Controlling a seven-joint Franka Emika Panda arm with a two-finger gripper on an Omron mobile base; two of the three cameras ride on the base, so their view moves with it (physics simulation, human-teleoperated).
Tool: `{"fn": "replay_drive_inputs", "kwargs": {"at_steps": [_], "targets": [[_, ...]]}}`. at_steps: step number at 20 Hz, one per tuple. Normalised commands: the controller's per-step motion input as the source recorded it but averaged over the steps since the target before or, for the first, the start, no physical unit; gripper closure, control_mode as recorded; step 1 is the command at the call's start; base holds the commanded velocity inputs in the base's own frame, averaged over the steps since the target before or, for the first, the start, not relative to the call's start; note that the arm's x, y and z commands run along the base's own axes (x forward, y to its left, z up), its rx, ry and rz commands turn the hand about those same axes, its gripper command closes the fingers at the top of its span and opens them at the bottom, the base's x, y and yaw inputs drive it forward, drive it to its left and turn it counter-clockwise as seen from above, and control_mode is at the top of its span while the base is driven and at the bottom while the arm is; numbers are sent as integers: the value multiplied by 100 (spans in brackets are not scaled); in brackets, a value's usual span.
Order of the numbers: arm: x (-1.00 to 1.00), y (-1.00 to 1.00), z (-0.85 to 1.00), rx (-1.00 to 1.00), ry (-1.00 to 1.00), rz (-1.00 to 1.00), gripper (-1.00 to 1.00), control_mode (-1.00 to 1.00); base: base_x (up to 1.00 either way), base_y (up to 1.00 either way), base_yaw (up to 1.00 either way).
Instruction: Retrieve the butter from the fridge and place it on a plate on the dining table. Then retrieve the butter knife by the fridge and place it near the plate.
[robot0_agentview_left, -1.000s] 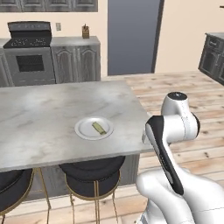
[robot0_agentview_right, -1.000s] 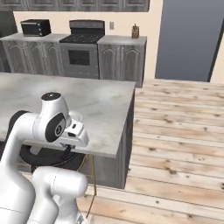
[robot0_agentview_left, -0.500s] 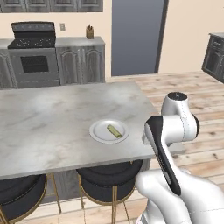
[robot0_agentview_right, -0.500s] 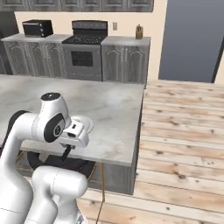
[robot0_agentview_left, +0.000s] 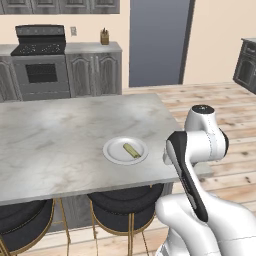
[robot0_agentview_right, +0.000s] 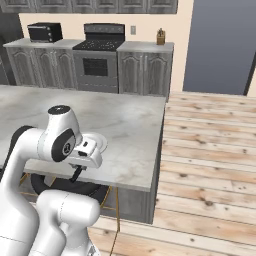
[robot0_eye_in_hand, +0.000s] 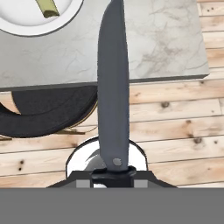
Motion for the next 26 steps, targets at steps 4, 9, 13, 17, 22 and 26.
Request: {"fn": "replay_drive_inputs", "kwargs": {"at_steps": [4, 9, 13, 17, 22, 26], "targets": [[0, 0, 0, 0, 0, 0, 100, 100, 46, 0, -1], [0, 0, 0, 0, 0, 0, 100, 100, 61, -3, 0], [79, -10, 0, 0, 0, 0, 100, -100, 0, 0, 0], [81, -31, 0, 0, 1, 3, 100, -100, 0, 0, 0], [89, -29, 0, 0, 4, 3, 100, -100, 0, 0, 0], [91, -14, 0, 0, 7, 0, 100, -100, 0, 0, 0]]}}
